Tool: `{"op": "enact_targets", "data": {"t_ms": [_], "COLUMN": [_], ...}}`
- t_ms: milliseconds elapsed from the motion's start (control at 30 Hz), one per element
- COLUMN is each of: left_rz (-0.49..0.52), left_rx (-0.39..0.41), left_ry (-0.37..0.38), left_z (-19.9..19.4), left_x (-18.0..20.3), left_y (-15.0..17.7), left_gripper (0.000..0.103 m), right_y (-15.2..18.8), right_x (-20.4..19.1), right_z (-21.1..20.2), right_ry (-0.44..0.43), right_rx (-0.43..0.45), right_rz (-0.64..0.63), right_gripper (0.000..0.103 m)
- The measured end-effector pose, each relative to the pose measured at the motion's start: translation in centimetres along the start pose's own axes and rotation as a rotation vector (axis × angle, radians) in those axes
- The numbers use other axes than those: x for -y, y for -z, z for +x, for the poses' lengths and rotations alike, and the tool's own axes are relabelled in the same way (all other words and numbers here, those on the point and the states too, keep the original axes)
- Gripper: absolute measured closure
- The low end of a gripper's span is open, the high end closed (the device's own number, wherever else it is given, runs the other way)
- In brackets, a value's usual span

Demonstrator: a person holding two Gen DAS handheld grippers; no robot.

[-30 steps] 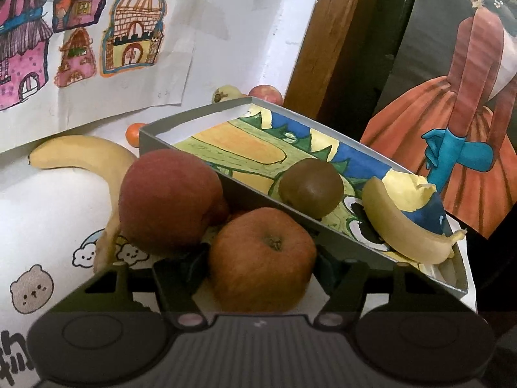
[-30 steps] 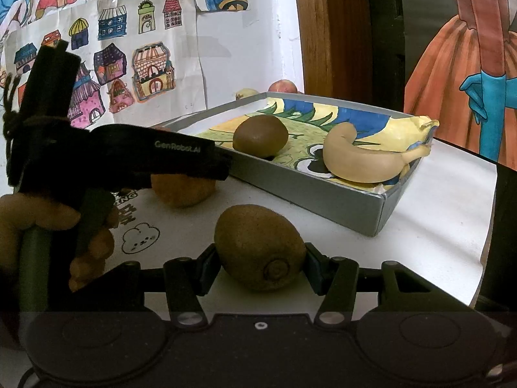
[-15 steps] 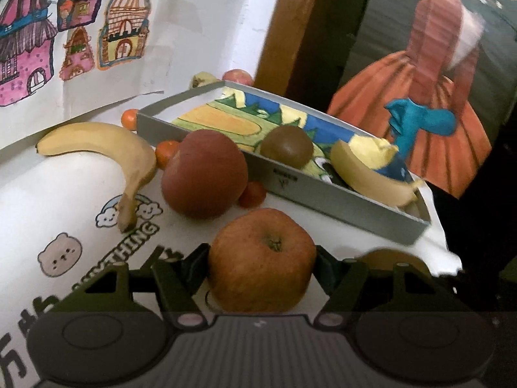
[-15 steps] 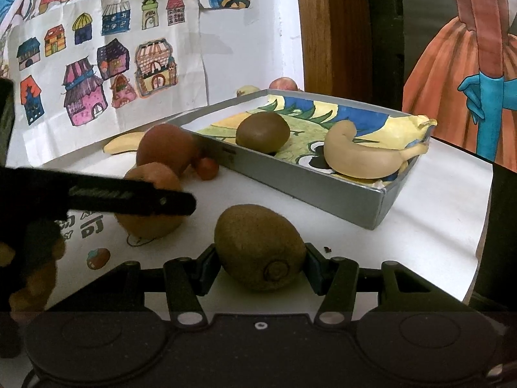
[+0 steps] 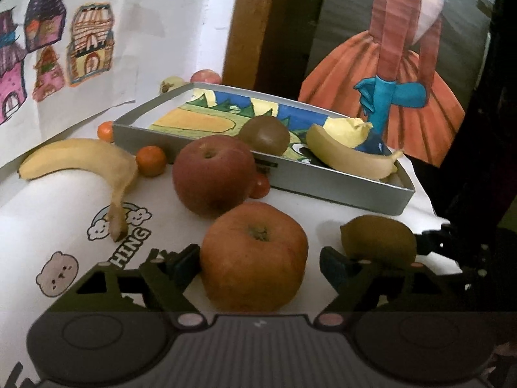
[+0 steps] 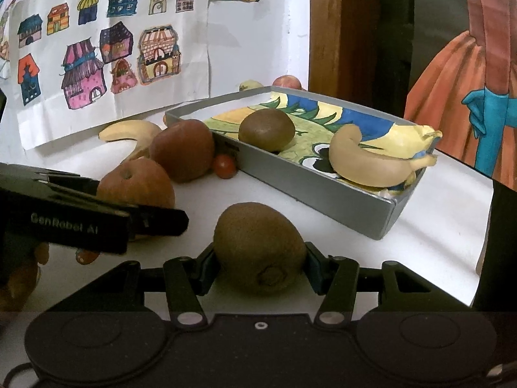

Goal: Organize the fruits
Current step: 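Close the right tool on the brown kiwi while the left tool closes on the red apple, then lift the kiwi with the right tool while the left tool lifts the apple toward the tray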

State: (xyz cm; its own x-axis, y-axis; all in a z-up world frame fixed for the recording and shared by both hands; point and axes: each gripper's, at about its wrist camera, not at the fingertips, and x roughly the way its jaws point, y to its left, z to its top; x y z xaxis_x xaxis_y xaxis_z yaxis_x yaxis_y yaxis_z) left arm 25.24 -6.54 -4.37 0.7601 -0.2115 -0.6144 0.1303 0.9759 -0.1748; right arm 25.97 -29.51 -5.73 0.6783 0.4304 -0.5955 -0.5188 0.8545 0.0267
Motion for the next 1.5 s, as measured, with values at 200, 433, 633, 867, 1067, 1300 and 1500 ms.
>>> {"op": "enact_targets", "data": {"t_ms": [200,433,633,867,1067,1300,1500], "left_rz": [0.035,0.056,0.037,-0.010,-0.026,-0.017,-0.014], "left_rx": [0.008,0.012,-0.005,-0.024,-0.009,0.062,0.122], "left_ry": [-0.010,-0.002,0.025,0.055,0.061,0.050,0.054], "left_z": [0.2,0.0,-0.5,-0.8,-0.9,-1.0,-0.2], "left_x": [-0.3,-0.2,-0.2,-0.5,-0.2,0.6,1.5], "left_y": [-0.1,0.1,0.2,0.0,-0.8,-3.1,-5.9], "left_gripper": [0.035,0.036,0.035,0.035,0.035,0.035,0.035], "right_y": [0.0,0.2,0.5,0.6,0.6,-0.6,-3.0], "right_x": [-0.2,-0.6,-0.6,-0.3,0.2,1.4,2.9], "right_z": [0.0,-0.4,-1.0,-1.9,-2.3,-3.1,-4.0], "right_ry": [0.009,0.025,0.010,-0.002,0.010,0.030,0.067], "right_rx": [0.000,0.005,0.014,0.034,0.053,0.100,0.167], "right_rz": [-0.012,-0.017,0.013,0.054,0.078,0.100,0.101], "right_gripper": [0.047,0.048,0.048,0.048,0.048,0.048,0.048]}}
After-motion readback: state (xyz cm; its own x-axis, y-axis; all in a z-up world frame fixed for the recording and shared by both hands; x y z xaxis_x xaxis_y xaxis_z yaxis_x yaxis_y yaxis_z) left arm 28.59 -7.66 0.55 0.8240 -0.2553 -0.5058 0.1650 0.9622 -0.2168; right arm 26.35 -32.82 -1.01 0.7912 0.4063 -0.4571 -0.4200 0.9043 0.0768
